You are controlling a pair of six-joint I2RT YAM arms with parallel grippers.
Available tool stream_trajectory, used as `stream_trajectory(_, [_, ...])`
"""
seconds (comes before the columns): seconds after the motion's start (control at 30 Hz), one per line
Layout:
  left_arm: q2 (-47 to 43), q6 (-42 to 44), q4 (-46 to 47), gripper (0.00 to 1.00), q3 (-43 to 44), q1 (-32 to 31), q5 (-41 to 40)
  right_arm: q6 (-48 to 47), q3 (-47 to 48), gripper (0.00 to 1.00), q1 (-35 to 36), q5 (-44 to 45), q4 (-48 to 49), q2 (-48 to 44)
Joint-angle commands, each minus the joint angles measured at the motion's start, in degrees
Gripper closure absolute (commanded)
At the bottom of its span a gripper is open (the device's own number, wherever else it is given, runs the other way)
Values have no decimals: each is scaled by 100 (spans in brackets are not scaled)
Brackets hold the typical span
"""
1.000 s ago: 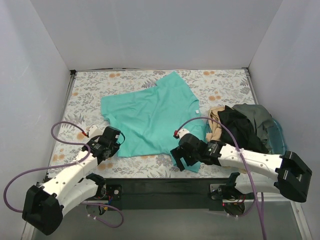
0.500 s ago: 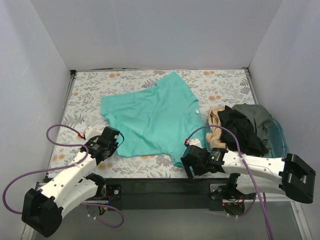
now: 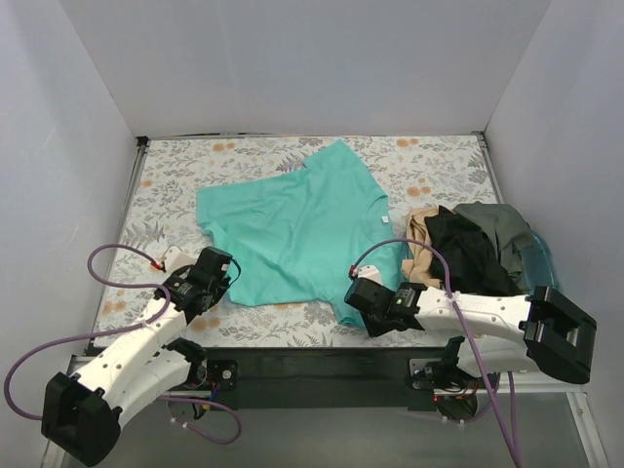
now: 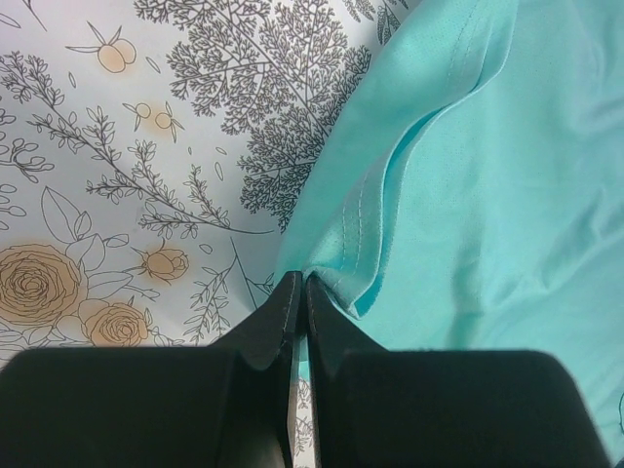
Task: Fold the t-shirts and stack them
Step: Flatten the tshirt out
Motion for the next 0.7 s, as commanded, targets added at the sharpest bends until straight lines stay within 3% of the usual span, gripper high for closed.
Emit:
stream_trajectory(0.0, [-22, -13, 23, 100, 52, 37, -177, -53, -40, 89, -104, 340, -152, 166])
stream_trajectory(0.1, [48, 66, 111, 100, 87, 37, -160, -114, 65, 99, -227, 506, -161, 105])
stream_trajectory(0.27, [189, 321, 768, 100, 307, 37, -160, -526, 600, 99, -770, 963, -30, -290])
stream_trajectory(0.43, [707, 654, 1534, 100, 639, 46, -238, -1387, 1049, 99, -1817, 403, 857, -528])
stream_trajectory(0.53, [1173, 936, 1632, 100, 1035, 72, -247, -1906, 1576, 99, -2345, 112, 1210, -493])
stream_trajectory(0.67, [1683, 1034, 957, 100, 2045, 99, -405, -2381, 2384, 99, -2723, 32, 1219, -379])
